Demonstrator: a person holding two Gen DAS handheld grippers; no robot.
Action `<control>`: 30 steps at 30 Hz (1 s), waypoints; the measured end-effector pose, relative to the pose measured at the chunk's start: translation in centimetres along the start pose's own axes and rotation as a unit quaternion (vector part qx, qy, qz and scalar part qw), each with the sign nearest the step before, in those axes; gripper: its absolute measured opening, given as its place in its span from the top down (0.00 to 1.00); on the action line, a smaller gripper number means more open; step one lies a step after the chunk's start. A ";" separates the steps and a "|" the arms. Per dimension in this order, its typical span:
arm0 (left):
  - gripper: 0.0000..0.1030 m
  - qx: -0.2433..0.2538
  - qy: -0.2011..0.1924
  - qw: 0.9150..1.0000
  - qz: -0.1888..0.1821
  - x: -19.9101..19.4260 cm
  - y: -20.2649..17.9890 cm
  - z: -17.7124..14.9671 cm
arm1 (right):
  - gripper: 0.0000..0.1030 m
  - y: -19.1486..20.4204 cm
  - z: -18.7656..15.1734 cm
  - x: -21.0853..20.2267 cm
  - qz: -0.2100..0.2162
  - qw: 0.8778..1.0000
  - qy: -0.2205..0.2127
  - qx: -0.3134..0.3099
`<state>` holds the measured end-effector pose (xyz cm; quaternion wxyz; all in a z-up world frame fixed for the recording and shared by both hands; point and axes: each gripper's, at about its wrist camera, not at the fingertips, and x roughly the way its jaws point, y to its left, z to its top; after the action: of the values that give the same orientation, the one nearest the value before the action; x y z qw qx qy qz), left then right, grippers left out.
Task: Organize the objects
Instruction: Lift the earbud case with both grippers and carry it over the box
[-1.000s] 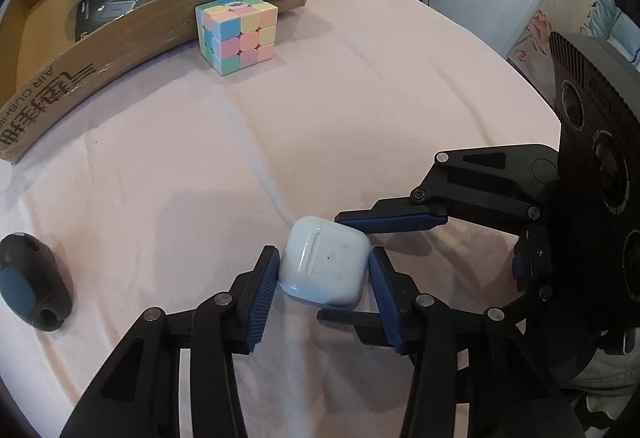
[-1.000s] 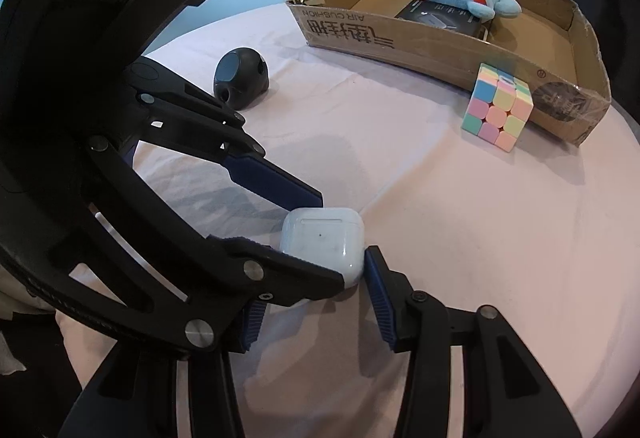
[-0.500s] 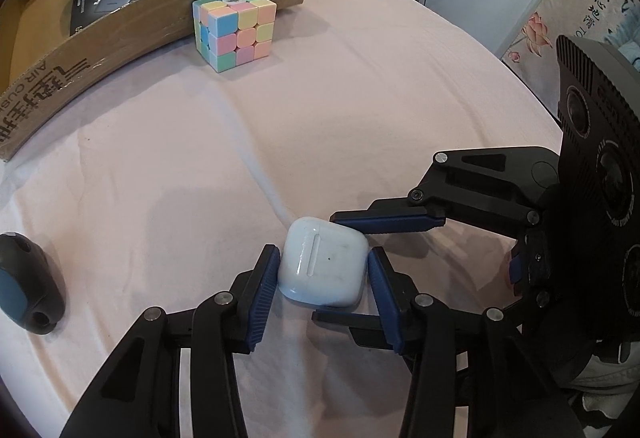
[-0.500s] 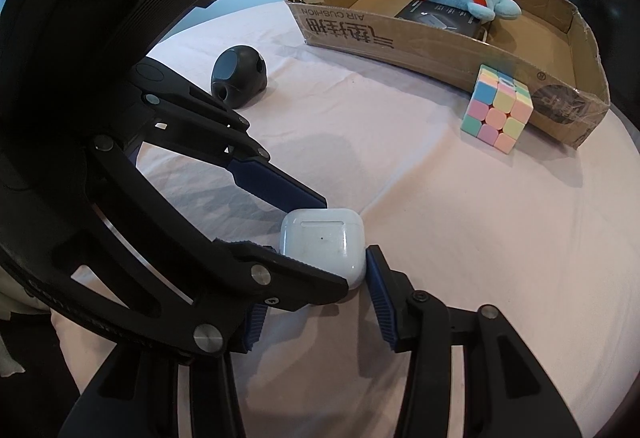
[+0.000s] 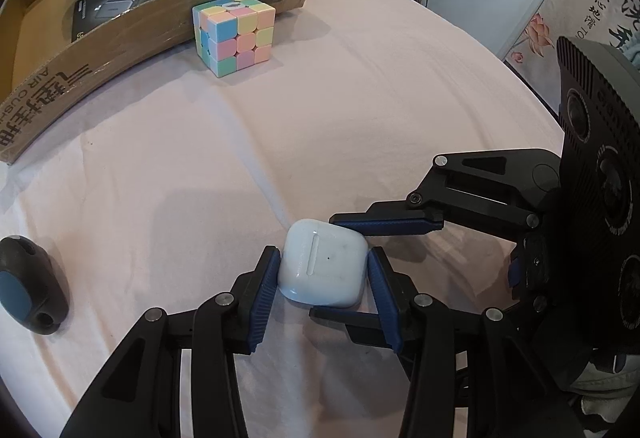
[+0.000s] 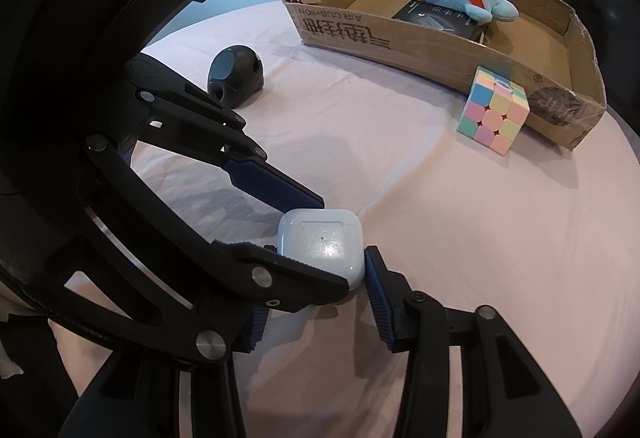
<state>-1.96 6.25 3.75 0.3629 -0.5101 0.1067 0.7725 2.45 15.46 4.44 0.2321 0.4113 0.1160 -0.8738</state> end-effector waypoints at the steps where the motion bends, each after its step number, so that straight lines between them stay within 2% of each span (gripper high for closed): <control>1: 0.58 0.001 -0.001 1.000 0.000 -0.1 -0.1 0.1 | 0.60 0.0 0.0 -0.1 -0.001 1.000 0.000 0.000; 11: 0.58 0.019 -0.007 1.000 0.000 -0.3 -1.0 2.2 | 0.60 -1.2 0.5 -1.2 -0.019 1.000 -0.011 0.010; 20: 0.58 0.045 -0.018 0.999 0.001 -0.8 -1.9 5.5 | 0.60 -3.3 1.6 -2.7 -0.045 0.998 -0.032 0.025; 30: 0.58 0.053 -0.031 0.998 -0.005 -1.1 -1.4 9.4 | 0.60 -6.0 3.5 -3.2 -0.069 0.996 -0.040 0.029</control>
<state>-7.46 11.79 9.27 0.3968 -0.4660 0.1337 0.7794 -1.08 20.25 9.15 0.1640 0.3740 0.1094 -0.9062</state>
